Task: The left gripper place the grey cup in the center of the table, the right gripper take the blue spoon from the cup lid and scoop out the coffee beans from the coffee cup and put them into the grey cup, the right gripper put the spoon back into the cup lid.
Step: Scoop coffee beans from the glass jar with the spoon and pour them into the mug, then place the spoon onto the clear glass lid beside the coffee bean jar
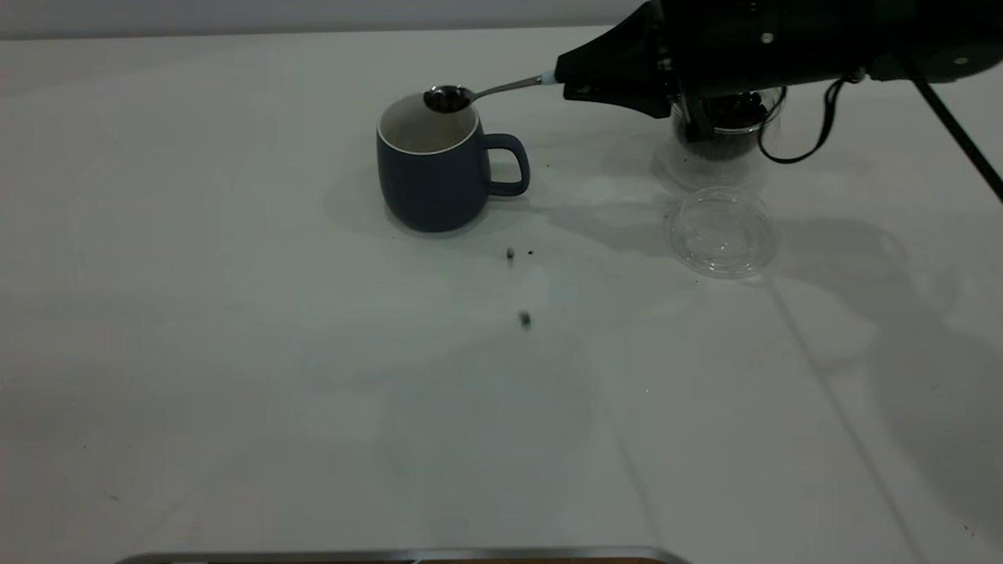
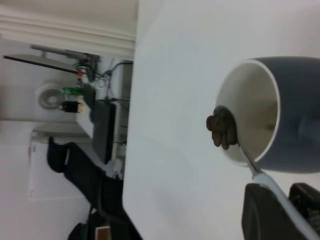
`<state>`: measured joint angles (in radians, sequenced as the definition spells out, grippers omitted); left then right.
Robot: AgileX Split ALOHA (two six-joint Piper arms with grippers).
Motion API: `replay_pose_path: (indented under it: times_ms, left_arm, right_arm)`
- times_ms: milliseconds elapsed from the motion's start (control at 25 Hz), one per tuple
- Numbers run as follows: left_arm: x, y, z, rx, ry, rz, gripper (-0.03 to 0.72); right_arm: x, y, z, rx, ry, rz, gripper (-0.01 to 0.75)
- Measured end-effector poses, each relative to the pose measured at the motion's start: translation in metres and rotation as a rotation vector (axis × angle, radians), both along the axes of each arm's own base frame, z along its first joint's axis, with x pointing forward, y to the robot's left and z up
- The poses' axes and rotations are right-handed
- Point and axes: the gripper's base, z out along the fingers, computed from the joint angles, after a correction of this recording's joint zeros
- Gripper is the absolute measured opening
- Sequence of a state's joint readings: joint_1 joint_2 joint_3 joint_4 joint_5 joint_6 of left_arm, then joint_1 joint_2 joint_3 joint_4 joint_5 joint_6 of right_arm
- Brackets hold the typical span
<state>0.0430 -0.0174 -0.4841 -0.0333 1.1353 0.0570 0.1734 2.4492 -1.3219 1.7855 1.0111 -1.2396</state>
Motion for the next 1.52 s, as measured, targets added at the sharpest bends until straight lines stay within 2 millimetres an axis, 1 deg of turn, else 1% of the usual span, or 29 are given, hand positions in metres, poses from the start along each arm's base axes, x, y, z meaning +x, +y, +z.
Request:
replay_pose_path:
  times_ms: [120,240,360,640,840,920,960,1120,1240,1320,1400,1520]
  left_arm:
    - [0.0,0.0,0.0,0.0,0.0,0.0,0.548]
    - [0.0,0.0,0.0,0.0,0.0,0.0,0.548]
    - [0.0,0.0,0.0,0.0,0.0,0.0,0.548]
    - [0.0,0.0,0.0,0.0,0.0,0.0,0.548]
    - [0.0,0.0,0.0,0.0,0.0,0.0,0.548]
    - [0.0,0.0,0.0,0.0,0.0,0.0,0.548]
    - [0.0,0.0,0.0,0.0,0.0,0.0,0.548]
    - [0.0,0.0,0.0,0.0,0.0,0.0,0.548]
    - [0.0,0.0,0.0,0.0,0.0,0.0,0.548]
    - [0.0,0.0,0.0,0.0,0.0,0.0,0.548]
    - [0.0,0.0,0.0,0.0,0.0,0.0,0.548]
    - [0.0,0.0,0.0,0.0,0.0,0.0,0.548]
  right_arm:
    - [0.002,0.006,-0.001,-0.046,-0.014,-0.003,0.103]
    - [0.004,0.01,-0.003,-0.1,-0.067,0.007,0.103]
    - [0.006,0.012,-0.003,-0.151,-0.18,0.054,0.103]
    - [0.007,0.015,-0.001,-0.254,-0.515,0.211,0.103]
    - [0.008,0.015,0.001,-0.286,-0.6,0.246,0.103]
    - [0.009,0.015,0.008,-0.296,-0.61,0.247,0.103]
    - [0.01,0.015,0.015,-0.296,-0.611,0.249,0.103]
    - [0.005,0.014,0.053,-0.284,-0.518,0.231,0.103]
    - [-0.006,0.003,0.078,-0.284,-0.405,0.166,0.103]
    - [-0.016,-0.014,0.089,-0.286,-0.322,0.087,0.103]
    - [-0.027,-0.034,0.093,-0.297,-0.255,0.005,0.103]
    - [-0.049,-0.067,0.09,-0.307,-0.154,-0.124,0.103]
